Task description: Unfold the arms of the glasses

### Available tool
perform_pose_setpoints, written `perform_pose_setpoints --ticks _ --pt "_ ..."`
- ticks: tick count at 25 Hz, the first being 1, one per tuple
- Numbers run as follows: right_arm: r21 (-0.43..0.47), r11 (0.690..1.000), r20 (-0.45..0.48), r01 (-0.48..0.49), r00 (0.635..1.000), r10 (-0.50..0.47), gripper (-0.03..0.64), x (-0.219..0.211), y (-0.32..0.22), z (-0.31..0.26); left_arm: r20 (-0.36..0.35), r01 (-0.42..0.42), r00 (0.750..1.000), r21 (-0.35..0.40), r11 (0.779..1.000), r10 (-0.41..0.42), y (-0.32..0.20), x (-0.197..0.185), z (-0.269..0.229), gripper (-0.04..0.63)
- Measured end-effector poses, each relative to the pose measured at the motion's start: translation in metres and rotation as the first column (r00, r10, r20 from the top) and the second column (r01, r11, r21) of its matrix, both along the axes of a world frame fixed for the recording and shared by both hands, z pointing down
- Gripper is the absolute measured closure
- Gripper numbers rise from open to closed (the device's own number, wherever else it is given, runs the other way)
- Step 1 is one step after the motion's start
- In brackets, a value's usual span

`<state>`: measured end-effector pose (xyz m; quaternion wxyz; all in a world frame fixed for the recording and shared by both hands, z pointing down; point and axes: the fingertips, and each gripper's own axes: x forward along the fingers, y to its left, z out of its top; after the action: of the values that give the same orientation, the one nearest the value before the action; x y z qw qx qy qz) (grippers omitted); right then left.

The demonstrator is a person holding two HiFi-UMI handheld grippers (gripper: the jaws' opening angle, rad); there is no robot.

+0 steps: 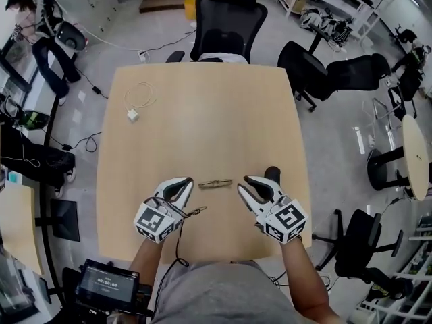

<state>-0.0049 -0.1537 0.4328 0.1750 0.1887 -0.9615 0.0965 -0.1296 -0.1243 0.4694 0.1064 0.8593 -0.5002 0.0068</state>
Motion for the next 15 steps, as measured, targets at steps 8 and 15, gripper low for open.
perform_pose_setpoints --ticks 8,15 --pt "-0.102 0.993 -0.195 0.066 0.977 -0.085 0.520 -0.011 -0.014 0.116 -0.041 -0.062 0.998 -0.232 0.971 0.054 -0.012 -0.003 0.119 0.588" --pt "-0.151 0.980 -0.405 0.127 0.897 -0.179 0.503 -0.002 -0.023 0.201 -0.017 -0.127 0.991 -0.348 0.929 0.130 -0.012 0.012 0.180 0.588"
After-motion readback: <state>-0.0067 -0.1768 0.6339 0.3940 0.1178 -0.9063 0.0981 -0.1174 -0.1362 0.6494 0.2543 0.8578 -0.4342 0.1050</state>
